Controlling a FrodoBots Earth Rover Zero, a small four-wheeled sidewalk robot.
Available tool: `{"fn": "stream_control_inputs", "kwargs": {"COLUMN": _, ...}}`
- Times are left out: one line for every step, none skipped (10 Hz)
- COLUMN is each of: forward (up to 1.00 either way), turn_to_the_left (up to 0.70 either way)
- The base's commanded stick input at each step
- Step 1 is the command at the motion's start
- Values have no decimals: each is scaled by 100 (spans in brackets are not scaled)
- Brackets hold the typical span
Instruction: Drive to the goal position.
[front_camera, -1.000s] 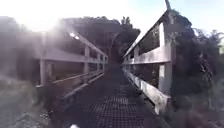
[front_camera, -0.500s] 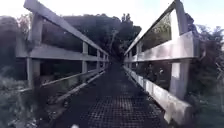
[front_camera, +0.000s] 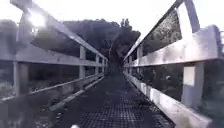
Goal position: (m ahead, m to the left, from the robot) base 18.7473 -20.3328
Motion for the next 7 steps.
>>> {"fn": "stream_control_inputs", "kwargs": {"forward": 45, "turn_to_the_left": 0}}
{"fn": "stream_control_inputs", "kwargs": {"forward": 45, "turn_to_the_left": 0}}
{"fn": "stream_control_inputs", "kwargs": {"forward": 45, "turn_to_the_left": 0}}
{"fn": "stream_control_inputs", "kwargs": {"forward": 45, "turn_to_the_left": 0}}
{"fn": "stream_control_inputs", "kwargs": {"forward": 45, "turn_to_the_left": 0}}
{"fn": "stream_control_inputs", "kwargs": {"forward": 45, "turn_to_the_left": 0}}
{"fn": "stream_control_inputs", "kwargs": {"forward": 45, "turn_to_the_left": -23}}
